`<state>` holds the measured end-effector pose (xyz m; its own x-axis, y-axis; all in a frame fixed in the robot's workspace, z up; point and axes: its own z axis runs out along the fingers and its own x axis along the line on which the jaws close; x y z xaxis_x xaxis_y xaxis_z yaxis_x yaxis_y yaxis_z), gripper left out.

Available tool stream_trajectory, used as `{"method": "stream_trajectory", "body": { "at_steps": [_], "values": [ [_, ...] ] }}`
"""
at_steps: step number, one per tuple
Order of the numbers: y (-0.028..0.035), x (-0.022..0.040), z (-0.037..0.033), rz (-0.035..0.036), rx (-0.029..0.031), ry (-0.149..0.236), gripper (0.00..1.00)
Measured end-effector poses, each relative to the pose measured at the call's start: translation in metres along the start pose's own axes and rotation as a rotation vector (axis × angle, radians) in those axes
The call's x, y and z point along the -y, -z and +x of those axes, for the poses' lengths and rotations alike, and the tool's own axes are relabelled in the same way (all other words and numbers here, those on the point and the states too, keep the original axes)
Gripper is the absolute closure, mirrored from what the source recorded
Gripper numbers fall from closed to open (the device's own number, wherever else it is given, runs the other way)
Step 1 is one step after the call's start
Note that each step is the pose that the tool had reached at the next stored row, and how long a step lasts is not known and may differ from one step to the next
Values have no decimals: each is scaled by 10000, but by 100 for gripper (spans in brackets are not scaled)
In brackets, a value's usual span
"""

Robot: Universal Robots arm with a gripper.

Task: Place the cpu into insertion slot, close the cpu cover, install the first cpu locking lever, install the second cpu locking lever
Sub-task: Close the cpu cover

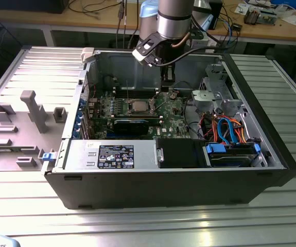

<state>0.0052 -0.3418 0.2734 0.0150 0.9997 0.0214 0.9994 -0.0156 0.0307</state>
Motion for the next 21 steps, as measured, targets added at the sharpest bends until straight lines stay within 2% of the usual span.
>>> {"method": "stream_trajectory", "body": {
  "at_steps": [6, 15, 21],
  "values": [
    [-21, -94, 1, -1, 9, 1, 89],
    [-37, -134, 1, 0, 10, 0, 89],
    [-71, -227, 2, -1, 10, 0, 89]
  ]
}}
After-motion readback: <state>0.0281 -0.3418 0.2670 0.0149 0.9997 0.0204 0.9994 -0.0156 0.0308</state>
